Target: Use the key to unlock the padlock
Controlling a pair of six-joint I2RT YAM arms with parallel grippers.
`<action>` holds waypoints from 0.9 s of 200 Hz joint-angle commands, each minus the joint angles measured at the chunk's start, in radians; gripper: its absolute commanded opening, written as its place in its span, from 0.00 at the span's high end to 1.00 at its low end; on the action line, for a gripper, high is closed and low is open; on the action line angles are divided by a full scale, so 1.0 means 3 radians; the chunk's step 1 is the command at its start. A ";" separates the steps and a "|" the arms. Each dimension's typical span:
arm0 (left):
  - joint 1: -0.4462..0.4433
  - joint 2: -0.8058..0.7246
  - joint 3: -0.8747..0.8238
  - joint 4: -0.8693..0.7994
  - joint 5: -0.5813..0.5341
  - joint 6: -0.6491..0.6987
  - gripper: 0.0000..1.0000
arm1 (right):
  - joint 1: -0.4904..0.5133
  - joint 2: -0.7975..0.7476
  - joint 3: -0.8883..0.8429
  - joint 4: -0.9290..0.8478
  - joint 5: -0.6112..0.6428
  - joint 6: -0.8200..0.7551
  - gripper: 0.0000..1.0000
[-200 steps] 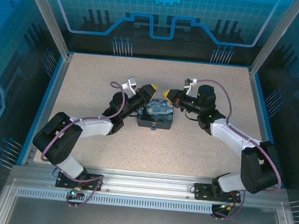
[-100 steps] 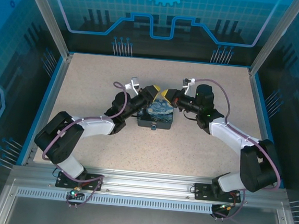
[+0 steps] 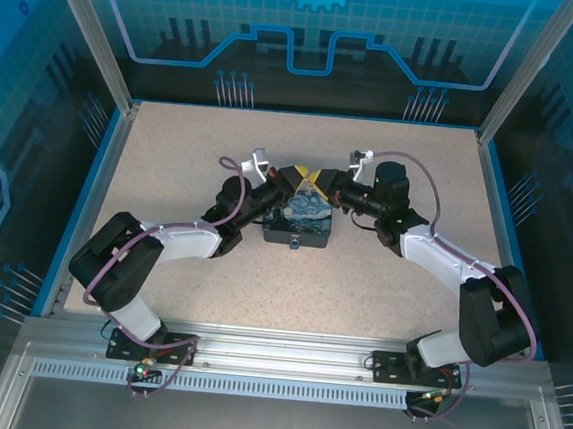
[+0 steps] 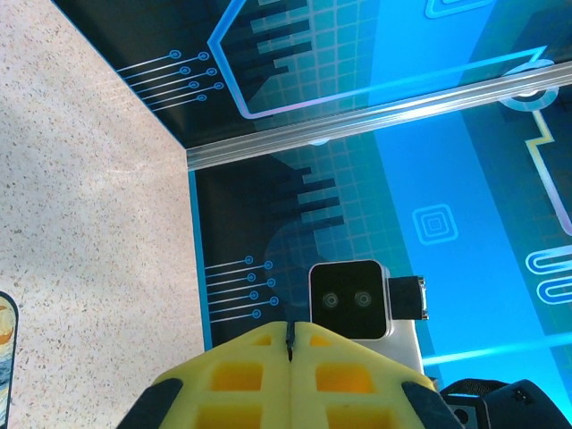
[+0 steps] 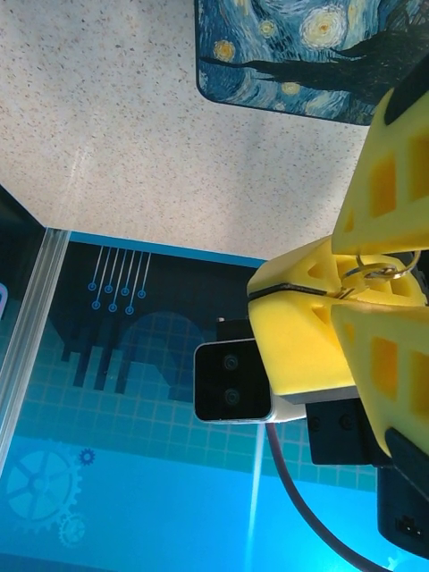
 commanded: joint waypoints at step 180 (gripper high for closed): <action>-0.0007 0.0142 0.0175 0.0196 0.0267 -0.0018 1.00 | -0.0138 -0.0052 -0.0018 0.0026 -0.0307 -0.0201 0.81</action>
